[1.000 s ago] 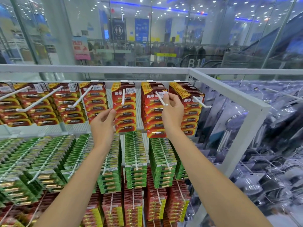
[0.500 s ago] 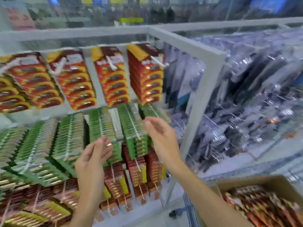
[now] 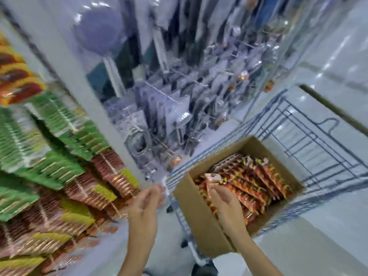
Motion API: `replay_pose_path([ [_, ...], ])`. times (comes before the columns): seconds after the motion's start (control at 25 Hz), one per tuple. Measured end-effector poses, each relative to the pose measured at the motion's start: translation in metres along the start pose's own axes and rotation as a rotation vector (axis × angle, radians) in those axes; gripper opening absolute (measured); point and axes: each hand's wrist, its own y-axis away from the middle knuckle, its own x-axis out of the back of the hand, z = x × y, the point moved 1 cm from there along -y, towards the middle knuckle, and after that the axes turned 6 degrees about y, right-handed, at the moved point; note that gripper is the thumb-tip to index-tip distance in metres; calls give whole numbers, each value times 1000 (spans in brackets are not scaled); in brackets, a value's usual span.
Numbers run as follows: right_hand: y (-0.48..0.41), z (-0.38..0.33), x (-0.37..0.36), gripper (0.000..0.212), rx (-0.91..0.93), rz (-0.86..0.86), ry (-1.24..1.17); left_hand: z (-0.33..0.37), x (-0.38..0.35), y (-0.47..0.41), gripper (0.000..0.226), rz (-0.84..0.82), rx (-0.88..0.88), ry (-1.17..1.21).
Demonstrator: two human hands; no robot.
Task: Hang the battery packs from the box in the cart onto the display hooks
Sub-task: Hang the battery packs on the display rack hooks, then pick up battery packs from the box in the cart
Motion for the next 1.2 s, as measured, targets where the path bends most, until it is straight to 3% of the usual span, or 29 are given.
replay_pose_path([
  [0.16,-21,45,62,16,-219,69,35,-46,-86,-2,18,-164,140,-124],
  [0.32,-35,74,104,19,-320,81,68,-122,-147,-27,10,-242,300,-295],
  [0.64,-45,102,153,17,-418,62,120,-213,-208,-112,20,-50,399,-749],
  [0.88,-52,108,161,12,-455,59,150,-260,-210,-136,26,-93,438,-1034],
  [1.04,-64,108,160,13,-429,51,172,-255,-210,-136,17,-99,464,-1070],
  [1.2,-87,112,159,20,-429,69,158,-224,-207,-104,4,-49,364,-813],
])
